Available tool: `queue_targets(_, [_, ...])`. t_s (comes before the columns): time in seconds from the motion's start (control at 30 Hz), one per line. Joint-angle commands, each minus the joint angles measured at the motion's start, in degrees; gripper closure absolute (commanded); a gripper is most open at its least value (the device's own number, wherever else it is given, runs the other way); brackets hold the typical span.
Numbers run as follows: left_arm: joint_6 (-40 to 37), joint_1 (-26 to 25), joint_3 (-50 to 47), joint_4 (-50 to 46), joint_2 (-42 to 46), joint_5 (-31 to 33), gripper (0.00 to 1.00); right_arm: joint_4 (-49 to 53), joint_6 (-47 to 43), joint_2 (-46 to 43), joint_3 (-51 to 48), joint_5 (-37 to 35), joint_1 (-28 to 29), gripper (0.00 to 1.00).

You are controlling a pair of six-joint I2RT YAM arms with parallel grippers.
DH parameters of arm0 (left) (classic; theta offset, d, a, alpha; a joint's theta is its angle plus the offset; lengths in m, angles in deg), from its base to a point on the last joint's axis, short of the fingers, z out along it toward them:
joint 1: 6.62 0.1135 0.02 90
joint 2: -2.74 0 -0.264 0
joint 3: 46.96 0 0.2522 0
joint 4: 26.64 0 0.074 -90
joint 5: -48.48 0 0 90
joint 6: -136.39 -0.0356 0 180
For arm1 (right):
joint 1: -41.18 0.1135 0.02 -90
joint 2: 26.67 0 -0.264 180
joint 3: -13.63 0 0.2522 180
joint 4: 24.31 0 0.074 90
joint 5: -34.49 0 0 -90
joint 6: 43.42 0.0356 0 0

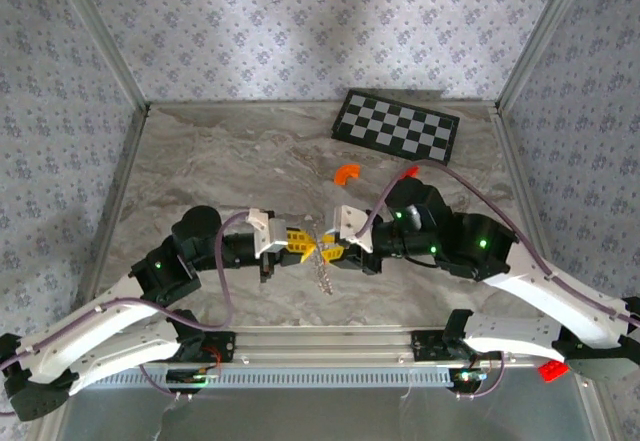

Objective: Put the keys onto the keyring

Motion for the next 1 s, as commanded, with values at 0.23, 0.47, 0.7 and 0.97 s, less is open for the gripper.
queue_targets(0.23, [6.0, 0.2, -2.5, 15.9, 1.5, -5.2, 1.00, -4.9, 3.2, -2.1, -2.3, 4.3, -1.7, 0.72])
queue_targets(0.47, [7.8, 0.2, -4.6, 20.6, 1.8, -5.2, 1.00, -9.1, 4.7, -3.8, -5.8, 6.9, -2.9, 0.77])
queue_targets(0.7, [8.2, 0.2, -4.8, 21.2, 1.8, -5.2, 1.00, -11.2, 4.9, -4.6, -7.4, 7.5, -3.8, 0.88])
queue_targets(0.97, [7.6, 0.2, -4.3, 19.3, 2.0, -5.1, 1.00, -13.6, 5.5, -5.7, -8.8, 8.5, -4.3, 0.88])
